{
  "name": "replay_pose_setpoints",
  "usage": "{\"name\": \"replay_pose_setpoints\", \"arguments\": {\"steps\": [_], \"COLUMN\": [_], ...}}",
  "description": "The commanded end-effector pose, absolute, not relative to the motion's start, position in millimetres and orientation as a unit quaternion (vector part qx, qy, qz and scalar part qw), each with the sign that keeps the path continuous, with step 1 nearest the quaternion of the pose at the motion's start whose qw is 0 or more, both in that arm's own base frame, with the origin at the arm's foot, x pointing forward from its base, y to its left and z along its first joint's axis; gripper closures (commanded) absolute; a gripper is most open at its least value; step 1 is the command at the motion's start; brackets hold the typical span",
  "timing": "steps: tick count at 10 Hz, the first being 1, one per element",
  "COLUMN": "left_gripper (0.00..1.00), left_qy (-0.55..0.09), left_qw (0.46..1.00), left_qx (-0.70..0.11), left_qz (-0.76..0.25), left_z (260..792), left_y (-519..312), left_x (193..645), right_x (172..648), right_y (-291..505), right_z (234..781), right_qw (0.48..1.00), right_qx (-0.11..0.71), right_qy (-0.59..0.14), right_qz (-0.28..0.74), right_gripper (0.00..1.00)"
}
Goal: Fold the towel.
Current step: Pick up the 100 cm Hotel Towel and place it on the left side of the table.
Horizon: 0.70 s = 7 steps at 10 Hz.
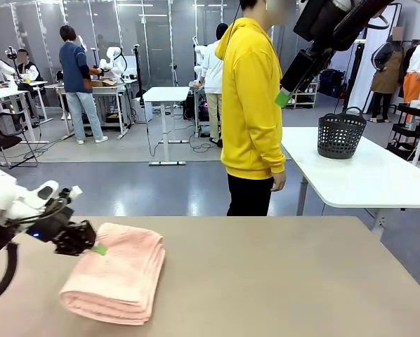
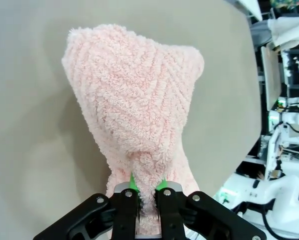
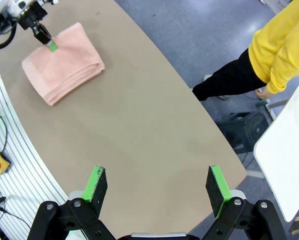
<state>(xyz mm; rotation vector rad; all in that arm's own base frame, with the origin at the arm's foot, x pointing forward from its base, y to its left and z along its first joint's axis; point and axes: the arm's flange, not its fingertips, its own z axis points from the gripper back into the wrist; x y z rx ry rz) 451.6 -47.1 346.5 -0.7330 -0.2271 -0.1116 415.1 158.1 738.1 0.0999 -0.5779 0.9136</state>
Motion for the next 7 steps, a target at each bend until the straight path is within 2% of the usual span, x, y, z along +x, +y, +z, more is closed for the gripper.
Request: {"name": "replay_pose_setpoints", "arguments": {"steps": [1,7], "left_gripper": [1.0,1.0], "left_qy": [-0.115,-0.109], "left_qw": [0.932,0.955], "left_qx": [-0.339,-0.272], "left_qz": [-0.061,-0.052], "left_z": [355,362], "left_y": [-1,112], "left_x": [443,430], "right_x": [415,415], "right_y": [158,158], "right_z": [739,739], "right_qw": [0.858,0.858], "right_qx": [0.045,0.045], "right_qy": [-0.272,-0.272], "right_qz": [0.433,0.433], "right_gripper": [0.0,0.0]}}
